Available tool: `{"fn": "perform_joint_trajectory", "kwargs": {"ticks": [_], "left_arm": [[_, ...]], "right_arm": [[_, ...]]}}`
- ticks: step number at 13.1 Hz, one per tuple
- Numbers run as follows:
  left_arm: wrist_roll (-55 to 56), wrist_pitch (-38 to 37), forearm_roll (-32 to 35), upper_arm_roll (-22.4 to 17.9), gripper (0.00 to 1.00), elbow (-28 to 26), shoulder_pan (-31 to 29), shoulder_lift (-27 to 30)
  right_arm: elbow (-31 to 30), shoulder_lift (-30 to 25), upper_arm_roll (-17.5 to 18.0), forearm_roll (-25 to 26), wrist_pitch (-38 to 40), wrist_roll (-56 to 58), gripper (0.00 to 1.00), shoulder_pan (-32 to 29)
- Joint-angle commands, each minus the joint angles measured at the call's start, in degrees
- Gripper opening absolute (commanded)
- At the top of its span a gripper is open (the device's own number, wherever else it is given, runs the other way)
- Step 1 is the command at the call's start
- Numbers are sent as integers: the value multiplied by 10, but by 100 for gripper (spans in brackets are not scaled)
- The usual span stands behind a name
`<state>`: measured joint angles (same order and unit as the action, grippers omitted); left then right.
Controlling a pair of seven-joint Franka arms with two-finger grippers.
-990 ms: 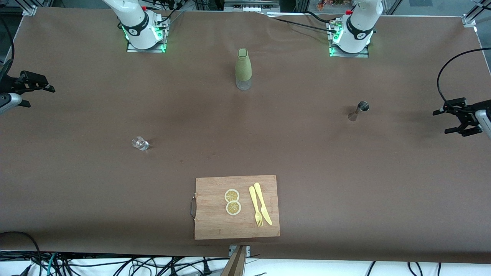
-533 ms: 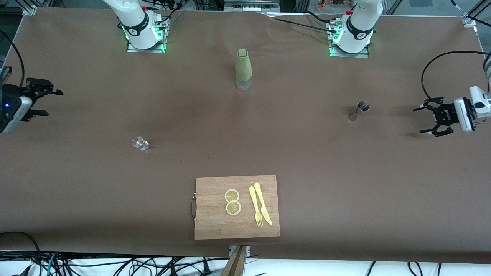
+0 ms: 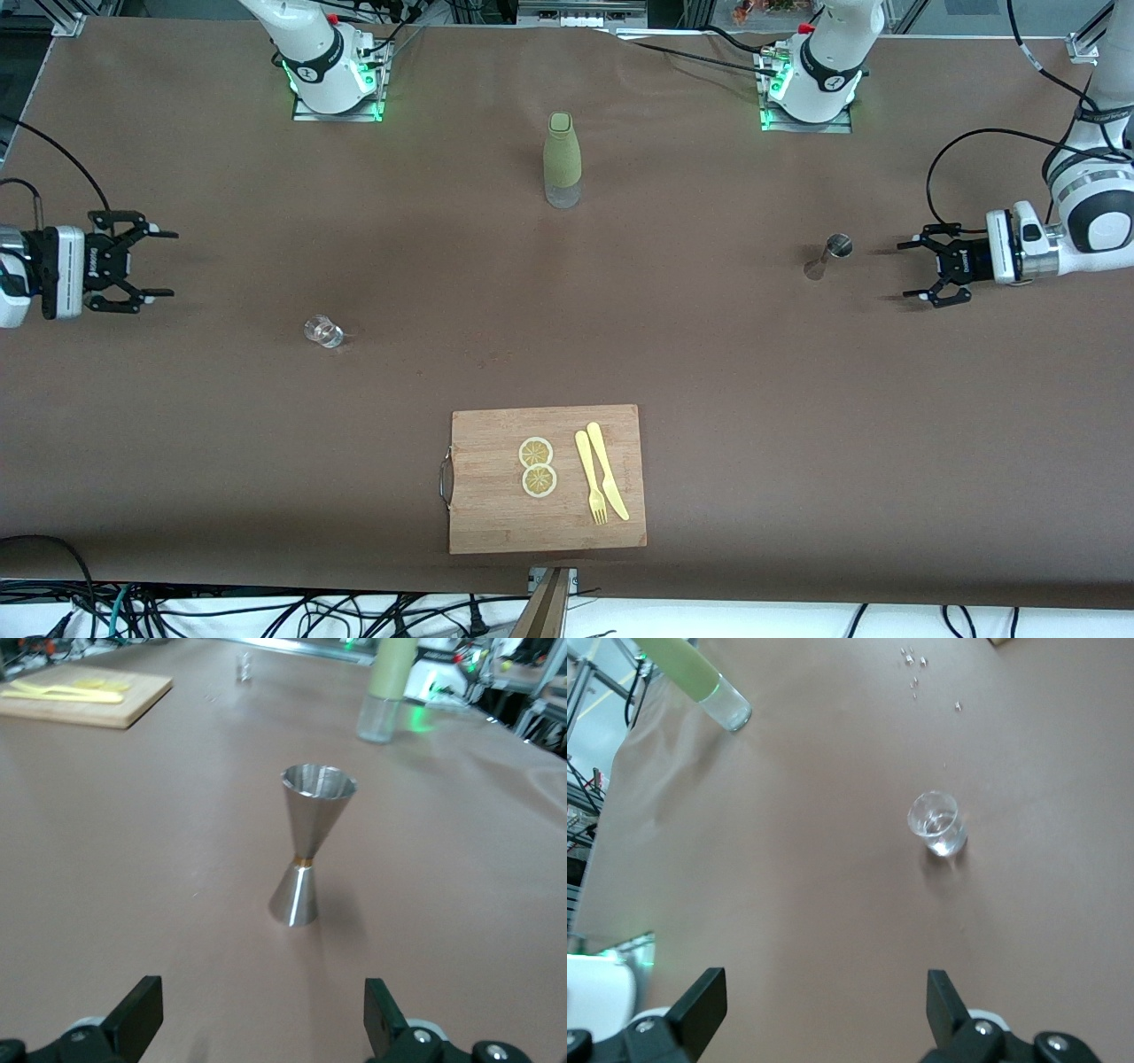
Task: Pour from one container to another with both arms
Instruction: 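Reach the right gripper to the beaker while the left gripper reaches the jigger, then close the right gripper on the beaker while the left gripper grips the jigger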
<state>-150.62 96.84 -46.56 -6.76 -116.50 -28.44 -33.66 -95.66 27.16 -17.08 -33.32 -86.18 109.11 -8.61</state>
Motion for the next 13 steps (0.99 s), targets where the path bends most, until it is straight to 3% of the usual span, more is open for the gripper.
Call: {"fn": "perform_joint_trajectory", "kwargs": {"ticks": [1, 6, 13], "left_arm": [[-82, -37, -38, 3, 100, 4, 3, -38], [-124, -55, -64, 38, 100, -4, 9, -71], [-199, -55, -86, 59, 99, -9, 29, -88]], "right_arm": [[7, 45, 0, -66, -11, 130, 100, -4], [8, 139, 2, -225, -29, 310, 100, -3], [7, 243, 7, -357, -28, 430, 100, 29]]}}
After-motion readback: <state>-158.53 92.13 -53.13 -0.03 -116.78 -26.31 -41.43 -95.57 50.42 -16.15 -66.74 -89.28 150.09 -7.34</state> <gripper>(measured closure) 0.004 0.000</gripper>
